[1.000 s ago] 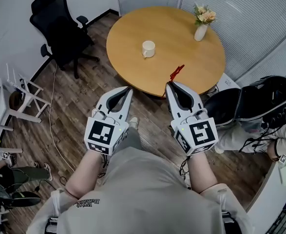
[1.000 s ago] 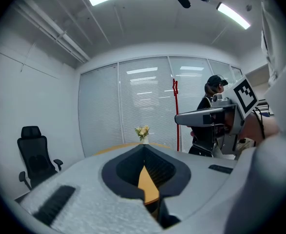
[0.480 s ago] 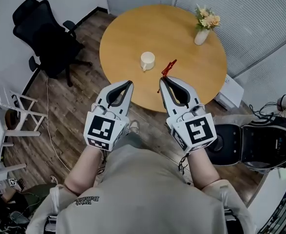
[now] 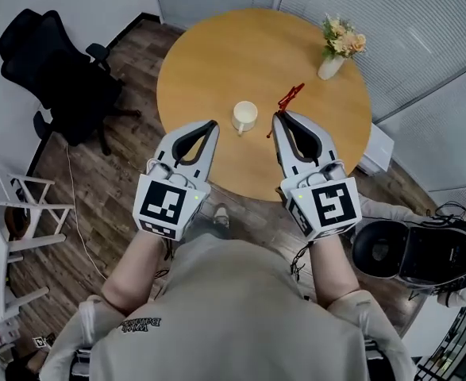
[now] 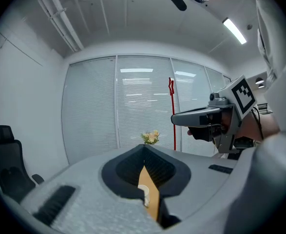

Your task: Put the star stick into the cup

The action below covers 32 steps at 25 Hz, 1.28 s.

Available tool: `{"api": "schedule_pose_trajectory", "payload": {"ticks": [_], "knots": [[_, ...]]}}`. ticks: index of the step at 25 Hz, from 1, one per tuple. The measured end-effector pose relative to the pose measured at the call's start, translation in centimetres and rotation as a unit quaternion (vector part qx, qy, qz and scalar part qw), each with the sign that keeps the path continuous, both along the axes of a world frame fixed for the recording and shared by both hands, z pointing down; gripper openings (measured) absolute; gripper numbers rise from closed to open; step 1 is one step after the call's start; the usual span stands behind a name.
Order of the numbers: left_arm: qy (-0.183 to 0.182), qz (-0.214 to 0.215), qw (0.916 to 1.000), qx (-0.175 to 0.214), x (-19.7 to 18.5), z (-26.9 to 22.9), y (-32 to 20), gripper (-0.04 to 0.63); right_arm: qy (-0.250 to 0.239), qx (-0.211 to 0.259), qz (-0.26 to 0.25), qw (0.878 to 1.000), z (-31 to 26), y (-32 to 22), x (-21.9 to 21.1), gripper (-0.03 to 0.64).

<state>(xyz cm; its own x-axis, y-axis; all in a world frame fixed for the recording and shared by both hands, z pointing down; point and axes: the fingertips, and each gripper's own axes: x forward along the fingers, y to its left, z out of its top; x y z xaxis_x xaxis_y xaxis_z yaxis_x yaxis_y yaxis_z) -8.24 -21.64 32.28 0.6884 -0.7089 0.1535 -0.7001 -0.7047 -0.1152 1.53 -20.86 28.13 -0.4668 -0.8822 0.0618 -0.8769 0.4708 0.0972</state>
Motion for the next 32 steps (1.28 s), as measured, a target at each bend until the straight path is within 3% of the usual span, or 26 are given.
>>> {"api": "schedule_pose_trajectory", "payload": {"ticks": [13,27,32], "knots": [[-0.002,0.021,0.9998,0.001,0.8,0.2,-3.8,0.02,-0.009,-0.016,0.034,0.999,1.0,-3.4,1.4,0.037],[-0.01,-0.023,0.9997,-0.003,2.8,-0.2,-4.1,0.02,-0.019,-0.028,-0.004,0.999,1.9,-3.6,3.2,0.037],[0.003,-0.042,0.9991,0.003,2.7,-0.6,-5.0,0.02,-0.023,-0.029,-0.008,0.999,2.2,-4.5,3.7,0.037]]}}
